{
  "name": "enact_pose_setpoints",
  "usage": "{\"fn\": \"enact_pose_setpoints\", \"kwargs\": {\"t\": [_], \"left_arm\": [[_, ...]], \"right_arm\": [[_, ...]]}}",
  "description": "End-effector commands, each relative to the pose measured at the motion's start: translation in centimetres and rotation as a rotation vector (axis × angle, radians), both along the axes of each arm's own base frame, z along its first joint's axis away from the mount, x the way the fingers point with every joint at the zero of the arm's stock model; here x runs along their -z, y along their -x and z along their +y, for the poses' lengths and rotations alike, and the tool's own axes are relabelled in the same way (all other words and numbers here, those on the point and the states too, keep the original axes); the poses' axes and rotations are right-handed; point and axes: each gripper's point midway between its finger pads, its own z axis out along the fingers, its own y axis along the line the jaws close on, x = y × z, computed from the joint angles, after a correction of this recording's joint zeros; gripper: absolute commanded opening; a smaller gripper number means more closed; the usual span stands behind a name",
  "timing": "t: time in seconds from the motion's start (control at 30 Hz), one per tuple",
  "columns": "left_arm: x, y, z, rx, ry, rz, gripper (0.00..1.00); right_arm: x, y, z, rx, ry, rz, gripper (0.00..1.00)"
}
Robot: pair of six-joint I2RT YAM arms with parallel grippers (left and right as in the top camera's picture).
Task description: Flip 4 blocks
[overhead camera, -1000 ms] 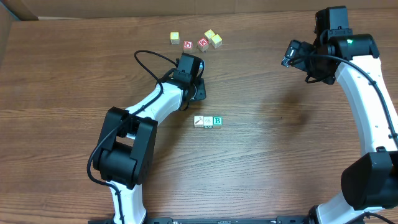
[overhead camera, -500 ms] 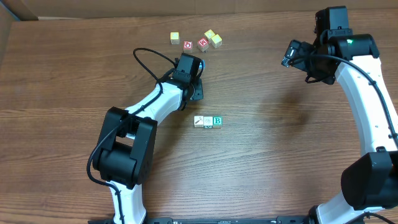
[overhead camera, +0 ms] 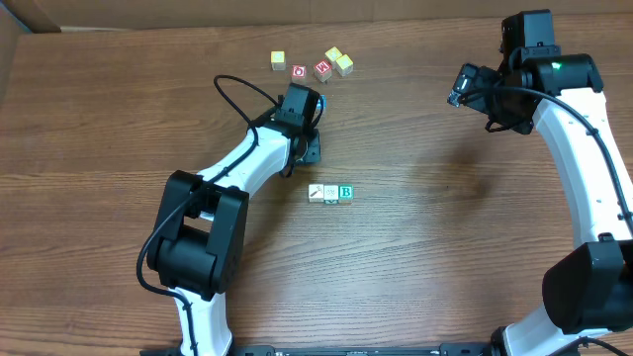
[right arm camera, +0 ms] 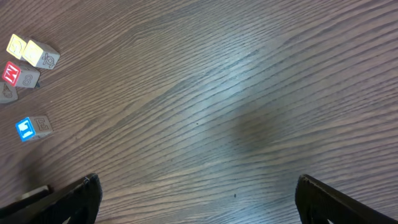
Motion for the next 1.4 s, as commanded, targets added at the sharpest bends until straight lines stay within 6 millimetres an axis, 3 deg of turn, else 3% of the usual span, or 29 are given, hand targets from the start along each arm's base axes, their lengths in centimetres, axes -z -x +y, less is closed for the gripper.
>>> {"fn": "enact_pose_setpoints", "kwargs": {"t": [0.0, 0.17, 0.67, 1.37], "left_arm": [[-3.9, -1.5, 0.0, 0.003, 0.011, -0.081, 0.26], [-4.6, -0.2, 0.4, 0.004, 0.0, -0.042, 0.22], [-2.9, 6.3, 2.6, -0.003, -0.085, 0.224, 0.22], [-1.8, 7.8, 2.2, -0.024, -0.044, 0.281, 0.27]], "right_arm": [[-0.6, -0.1, 0.0, 0.005, -0.003, -0.018, 1.0], [-0.6, -0.1, 0.0, 0.005, -0.003, -0.018, 1.0], [-0.6, -0.1, 0.0, 0.005, -0.003, -0.018, 1.0], [-0.6, -0.1, 0.0, 0.005, -0.003, -0.018, 1.0]]}}
